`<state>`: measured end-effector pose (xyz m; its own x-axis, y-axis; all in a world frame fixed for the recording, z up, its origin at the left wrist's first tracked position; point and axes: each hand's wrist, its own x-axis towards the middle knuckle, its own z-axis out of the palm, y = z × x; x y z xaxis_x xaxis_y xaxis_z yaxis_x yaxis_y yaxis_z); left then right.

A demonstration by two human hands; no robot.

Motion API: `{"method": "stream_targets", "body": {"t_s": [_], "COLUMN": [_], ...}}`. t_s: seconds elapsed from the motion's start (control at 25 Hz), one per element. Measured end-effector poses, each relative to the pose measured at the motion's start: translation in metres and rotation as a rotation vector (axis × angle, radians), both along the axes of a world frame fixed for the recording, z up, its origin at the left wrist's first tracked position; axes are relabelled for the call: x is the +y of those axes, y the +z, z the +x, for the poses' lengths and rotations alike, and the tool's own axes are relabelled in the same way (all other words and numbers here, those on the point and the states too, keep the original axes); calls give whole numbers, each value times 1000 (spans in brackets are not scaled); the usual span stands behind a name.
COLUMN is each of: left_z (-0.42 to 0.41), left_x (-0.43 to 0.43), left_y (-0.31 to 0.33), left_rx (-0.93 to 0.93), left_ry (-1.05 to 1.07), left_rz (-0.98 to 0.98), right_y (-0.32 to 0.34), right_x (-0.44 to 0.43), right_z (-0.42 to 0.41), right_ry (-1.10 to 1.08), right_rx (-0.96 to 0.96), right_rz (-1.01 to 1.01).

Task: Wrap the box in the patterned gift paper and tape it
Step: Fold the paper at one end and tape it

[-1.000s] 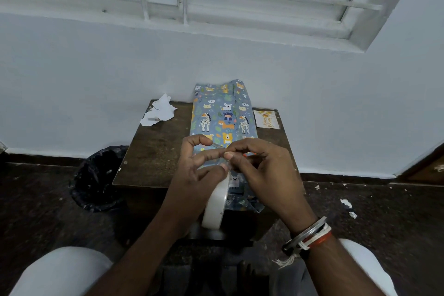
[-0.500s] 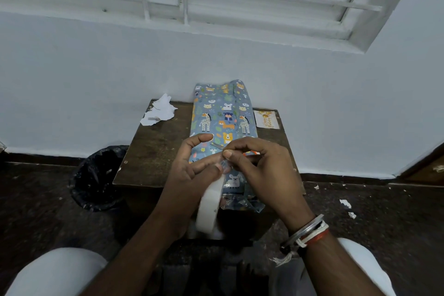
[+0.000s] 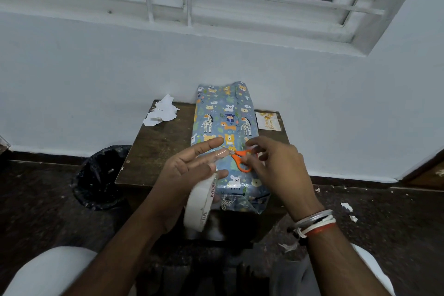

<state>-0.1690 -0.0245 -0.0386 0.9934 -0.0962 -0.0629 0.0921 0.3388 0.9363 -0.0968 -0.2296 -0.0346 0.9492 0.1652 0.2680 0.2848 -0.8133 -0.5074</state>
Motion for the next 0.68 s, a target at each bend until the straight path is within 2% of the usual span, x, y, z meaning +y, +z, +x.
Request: {"method": "stream_targets", "body": {"t_s": [0.08,0.4,0.44,0.52,0.6,0.68], "left_z": [1,6,6,7,7,6], "left_x": [2,7,6,5,5,5], "left_y": [0,2,2,2,4,4], "left_rx": [15,43,47,63,67,59], "left_ry": [-44,-43,-30,-12,-4,5], "left_rz": [-23,-101,-102,-129,-153,-144], "right_y": [-3,7,7,10,14,18], "right_x": [4,10,8,2,-3,-4], "right_z": [3,3,1,-1,-4,-9], "right_ry": [36,74,40,15,80,155], "right_rx": [42,64,60,118,248,370], "right_rz": [-154,-278,-211,58,319,464]}}
